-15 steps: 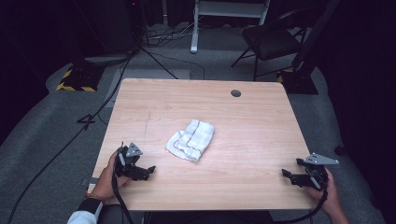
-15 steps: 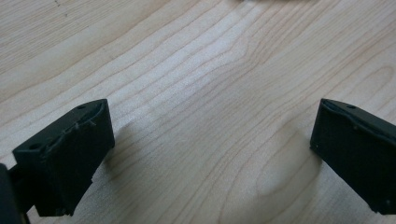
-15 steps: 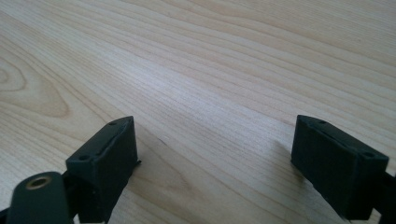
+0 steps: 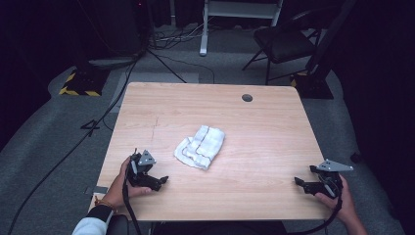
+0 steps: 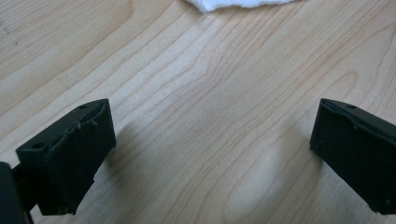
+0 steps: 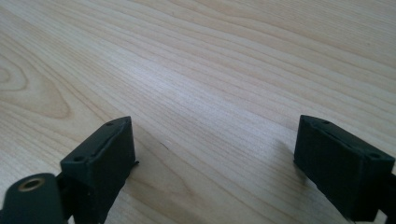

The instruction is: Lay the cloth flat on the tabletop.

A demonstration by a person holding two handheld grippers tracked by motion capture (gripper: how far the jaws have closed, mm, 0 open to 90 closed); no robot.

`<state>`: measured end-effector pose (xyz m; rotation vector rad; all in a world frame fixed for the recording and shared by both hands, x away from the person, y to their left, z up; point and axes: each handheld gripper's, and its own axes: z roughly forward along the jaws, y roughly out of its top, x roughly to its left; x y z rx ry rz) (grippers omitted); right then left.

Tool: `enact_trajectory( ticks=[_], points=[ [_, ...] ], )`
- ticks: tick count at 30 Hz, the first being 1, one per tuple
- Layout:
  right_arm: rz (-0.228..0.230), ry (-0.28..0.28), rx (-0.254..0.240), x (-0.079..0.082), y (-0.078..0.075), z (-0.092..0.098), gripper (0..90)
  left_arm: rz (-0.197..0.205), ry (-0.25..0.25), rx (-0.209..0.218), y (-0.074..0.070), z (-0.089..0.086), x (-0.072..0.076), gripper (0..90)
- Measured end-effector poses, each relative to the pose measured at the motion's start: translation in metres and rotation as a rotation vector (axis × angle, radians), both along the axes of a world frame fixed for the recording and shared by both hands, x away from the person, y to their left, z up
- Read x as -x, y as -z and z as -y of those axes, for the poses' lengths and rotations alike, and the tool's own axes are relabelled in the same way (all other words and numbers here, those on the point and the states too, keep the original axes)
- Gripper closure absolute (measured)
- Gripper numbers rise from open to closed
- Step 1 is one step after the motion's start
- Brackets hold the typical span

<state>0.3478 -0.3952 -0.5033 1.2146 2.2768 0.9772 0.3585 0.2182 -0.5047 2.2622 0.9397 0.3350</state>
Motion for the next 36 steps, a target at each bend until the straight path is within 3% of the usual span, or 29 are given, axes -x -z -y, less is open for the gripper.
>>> enact_trajectory(
  ticks=[4,6,7,10,12,13,15,16,18,20,22,24,25,28,29,33,34,36],
  points=[
    [-0.050,-0.020,0.036,-0.008,-0.005,-0.002,12.5,-0.008,0.009,-0.002,-0.001,0.010,-0.003,0.6],
    [-0.070,-0.021,0.072,-0.013,-0.010,-0.007,18.4,-0.008,0.019,-0.003,-0.003,0.017,-0.006,3.3],
    [-0.030,-0.046,0.114,-0.018,-0.014,-0.016,21.9,-0.002,0.039,0.010,-0.005,0.025,-0.008,15.6],
    [-0.005,-0.081,0.098,-0.024,-0.017,-0.025,23.6,-0.017,0.070,0.006,-0.007,0.034,-0.012,16.4],
    [0.002,-0.135,0.106,-0.034,-0.023,-0.043,25.9,0.009,0.084,0.002,-0.010,0.046,-0.016,19.2],
    [0.002,-0.135,0.106,-0.034,-0.023,-0.043,25.9,0.009,0.084,0.002,-0.010,0.046,-0.016,20.8],
    [0.033,-0.194,0.133,-0.044,-0.031,-0.067,30.8,-0.002,0.090,0.025,-0.013,0.053,-0.023,23.6],
    [0.038,-0.206,0.125,-0.047,-0.034,-0.072,31.9,0.024,0.088,0.019,-0.015,0.059,-0.028,24.9],
    [0.061,-0.232,0.106,-0.052,-0.039,-0.086,33.7,0.037,0.093,0.007,-0.016,0.062,-0.030,29.5],
    [0.085,-0.270,0.104,-0.057,-0.044,-0.104,35.3,0.016,0.094,0.013,-0.016,0.069,-0.043,31.3],
    [0.093,-0.285,0.102,-0.059,-0.045,-0.112,36.0,0.018,0.094,0.013,-0.015,0.069,-0.046,33.2],
    [0.114,-0.332,0.080,-0.064,-0.049,-0.138,37.9,0.005,0.098,0.014,-0.013,0.071,-0.055,36.1],
    [0.114,-0.332,0.080,-0.064,-0.049,-0.138,37.9,0.005,0.098,0.014,-0.013,0.071,-0.055,37.4],
    [0.132,-0.409,0.055,-0.069,-0.054,-0.177,39.3,-0.011,0.107,0.022,-0.011,0.072,-0.059,40.8],
    [0.132,-0.409,0.055,-0.069,-0.054,-0.177,39.3,-0.010,0.110,0.021,-0.011,0.072,-0.060,40.8],
    [0.144,-0.500,0.054,-0.069,-0.054,-0.226,42.0,-0.008,0.141,0.043,-0.011,0.072,-0.059,60.9],
    [0.144,-0.500,0.054,-0.069,-0.054,-0.226,42.0,-0.008,0.141,0.043,-0.011,0.072,-0.059,64.0],
    [0.144,-0.532,0.057,-0.068,-0.052,-0.244,45.3,-0.014,0.151,0.040,-0.011,0.074,-0.057,67.1]
  ],
)
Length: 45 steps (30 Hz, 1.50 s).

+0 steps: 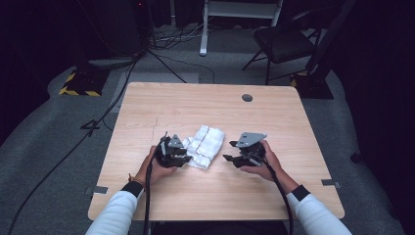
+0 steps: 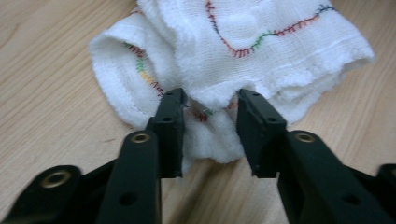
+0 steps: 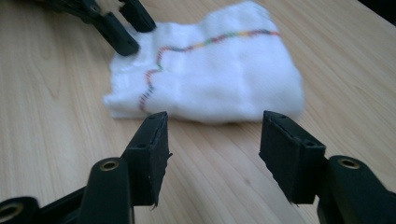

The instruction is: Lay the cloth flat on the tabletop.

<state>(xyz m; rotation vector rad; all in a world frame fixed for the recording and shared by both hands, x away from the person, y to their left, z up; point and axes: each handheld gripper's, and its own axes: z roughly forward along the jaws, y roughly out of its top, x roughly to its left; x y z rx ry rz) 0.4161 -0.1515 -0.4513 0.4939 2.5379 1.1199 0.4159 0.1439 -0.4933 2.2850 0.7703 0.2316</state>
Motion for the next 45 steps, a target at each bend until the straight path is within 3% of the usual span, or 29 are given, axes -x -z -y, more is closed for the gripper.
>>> enact_trajectory(
  ticks=[5,7,9,12,16,21,24,28,32,40,45],
  points=[
    [0.003,-0.044,0.016,0.002,0.006,-0.032,47.4,-0.020,0.036,0.016,0.000,0.006,0.003,75.8],
    [-0.004,-0.064,0.029,0.000,0.012,-0.044,46.2,-0.014,0.045,0.000,-0.001,0.009,0.005,76.9],
    [0.002,-0.066,0.044,-0.002,0.014,-0.047,46.2,-0.016,0.047,0.003,-0.001,0.012,0.006,77.3],
    [-0.038,-0.055,0.044,-0.008,0.022,-0.052,47.5,-0.019,0.057,0.003,-0.001,0.016,0.008,78.0],
    [-0.054,-0.057,0.092,-0.009,0.029,-0.055,57.8,0.002,0.073,-0.015,-0.001,0.024,0.013,78.9],
    [-0.036,-0.050,0.102,-0.006,0.028,-0.047,75.3,0.022,0.077,-0.053,-0.003,0.029,0.017,79.1],
    [-0.027,-0.026,0.087,-0.003,0.026,-0.035,79.8,0.013,0.083,-0.038,-0.002,0.028,0.018,79.3],
    [-0.031,-0.014,0.071,-0.002,0.022,-0.022,81.4,-0.001,0.087,-0.025,-0.002,0.027,0.019,79.5],
    [-0.041,0.016,0.013,0.003,0.014,0.003,83.0,-0.007,0.104,-0.023,-0.002,0.028,0.020,79.6],
    [-0.045,0.026,-0.009,0.015,0.011,0.026,83.2,-0.021,0.137,-0.016,-0.003,0.032,0.024,79.5],
    [-0.045,0.027,0.030,0.020,0.018,0.031,82.6,-0.024,0.169,-0.026,-0.004,0.038,0.028,79.2]
  ],
)
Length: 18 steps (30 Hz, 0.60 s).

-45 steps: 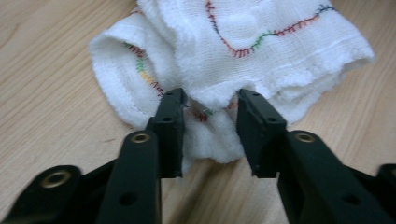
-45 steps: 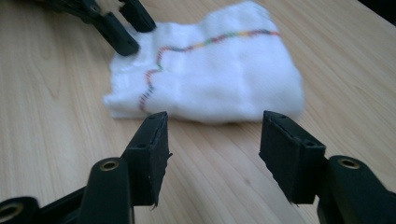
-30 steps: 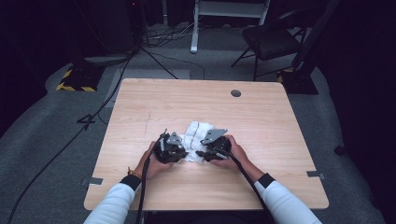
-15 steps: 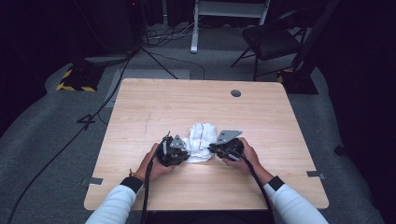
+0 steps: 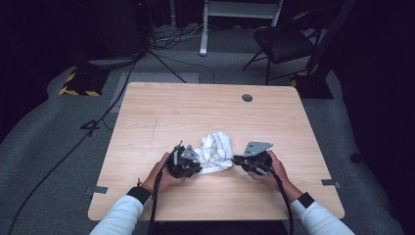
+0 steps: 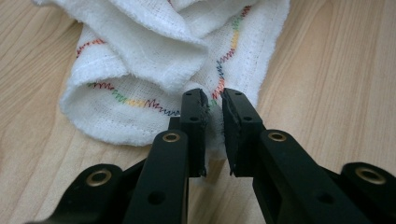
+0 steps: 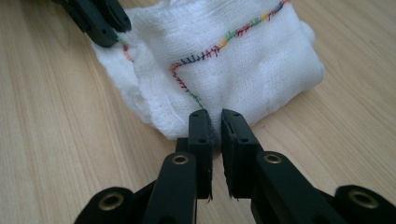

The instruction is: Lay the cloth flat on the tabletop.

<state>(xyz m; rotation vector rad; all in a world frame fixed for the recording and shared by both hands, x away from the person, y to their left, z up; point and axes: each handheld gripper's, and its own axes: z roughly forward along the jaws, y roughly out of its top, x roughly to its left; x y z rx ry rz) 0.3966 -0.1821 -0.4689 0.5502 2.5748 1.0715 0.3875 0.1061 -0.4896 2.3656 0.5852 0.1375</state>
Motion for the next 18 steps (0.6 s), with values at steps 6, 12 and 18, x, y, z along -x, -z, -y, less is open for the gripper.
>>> enact_trajectory(
  ticks=[6,12,18],
  points=[
    [0.001,0.036,-0.047,-0.001,-0.005,0.009,56.3,-0.001,-0.001,0.006,0.000,0.002,0.003,79.4],
    [0.033,-0.004,-0.112,0.005,-0.016,0.000,46.8,0.000,0.008,0.006,0.000,0.004,0.004,79.2],
    [0.038,-0.099,-0.063,0.015,-0.009,-0.032,43.0,0.005,0.017,0.002,0.000,0.006,0.006,78.9]
  ],
)
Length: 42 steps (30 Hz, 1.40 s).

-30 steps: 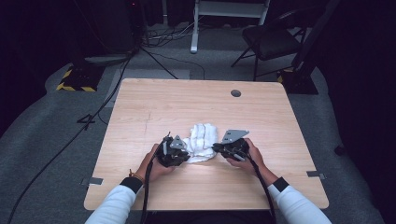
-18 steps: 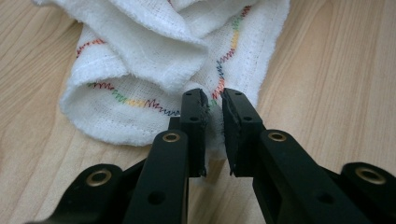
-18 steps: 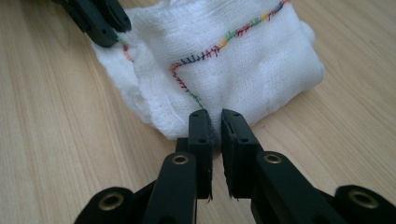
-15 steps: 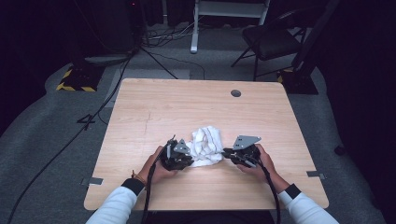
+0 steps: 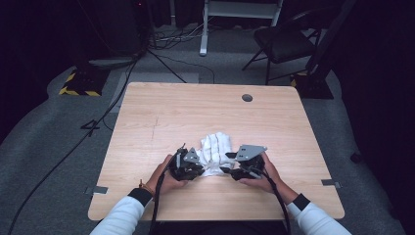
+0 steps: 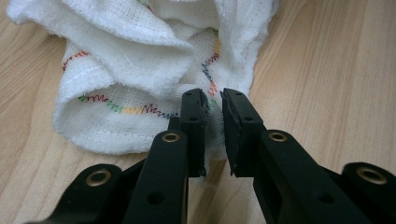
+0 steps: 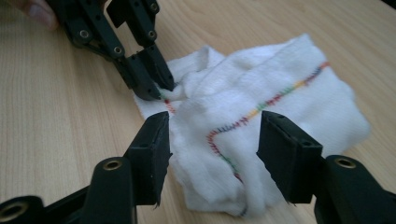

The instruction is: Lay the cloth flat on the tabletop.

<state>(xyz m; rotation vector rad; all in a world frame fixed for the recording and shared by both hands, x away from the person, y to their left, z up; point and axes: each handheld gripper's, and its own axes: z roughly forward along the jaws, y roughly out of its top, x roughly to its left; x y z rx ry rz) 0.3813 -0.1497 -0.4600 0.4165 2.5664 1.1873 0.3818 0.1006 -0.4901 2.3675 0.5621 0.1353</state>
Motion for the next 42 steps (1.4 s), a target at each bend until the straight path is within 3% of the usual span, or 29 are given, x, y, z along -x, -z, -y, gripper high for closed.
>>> enact_trajectory(
  ticks=[4,6,9,13,15,17,19,21,25,27,29,30,31,32,35,42],
  points=[
    [0.007,-0.004,0.038,-0.002,0.008,-0.016,42.8,0.003,0.005,-0.004,0.000,0.000,0.000,78.9],
    [0.041,0.013,0.074,-0.004,0.010,-0.020,55.7,0.009,0.007,-0.007,0.000,0.000,0.000,78.9],
    [0.067,0.045,0.091,-0.008,0.011,-0.019,74.6,0.007,0.007,-0.003,0.000,0.000,0.000,78.9],
    [0.077,0.078,0.099,-0.011,0.008,-0.012,87.4,0.006,0.009,-0.001,0.000,0.000,0.000,78.9],
    [0.067,0.085,0.083,-0.013,0.007,-0.008,86.3,0.003,0.009,0.000,0.000,-0.001,0.000,78.9],
    [0.055,0.089,0.056,-0.014,0.006,-0.006,74.7,0.002,0.008,0.000,0.000,-0.001,0.000,78.8],
    [0.054,0.074,0.035,-0.012,0.005,-0.008,73.1,-0.001,0.005,0.003,0.000,-0.001,-0.001,78.9],
    [0.061,0.065,0.024,-0.009,0.005,-0.014,61.6,-0.002,0.006,0.005,0.001,-0.001,-0.001,78.8],
    [0.069,0.054,0.022,-0.008,0.005,-0.020,56.3,-0.004,0.001,0.004,0.000,-0.001,-0.001,78.8],
    [0.047,0.046,0.010,-0.009,0.006,-0.025,52.3,0.000,0.001,0.004,0.000,0.000,-0.001,78.8],
    [0.042,0.055,0.057,-0.012,0.013,-0.037,51.3,0.003,0.002,-0.003,0.000,0.000,0.000,78.7],
    [0.042,0.055,0.057,-0.012,0.013,-0.037,51.3,0.003,0.002,-0.003,0.000,0.000,0.000,78.7],
    [0.046,0.073,0.105,-0.013,0.018,-0.042,62.1,0.004,0.002,-0.003,0.000,0.000,0.000,78.7],
    [0.046,0.073,0.105,-0.013,0.018,-0.042,62.1,0.006,0.003,-0.003,0.000,0.000,0.000,78.7],
    [0.059,0.085,0.132,-0.014,0.019,-0.038,82.0,-0.002,0.000,0.008,0.001,-0.001,0.000,78.7],
    [0.059,0.151,0.107,-0.015,0.004,-0.006,86.1,-0.007,-0.011,0.007,0.000,0.000,0.000,78.4]
  ],
)
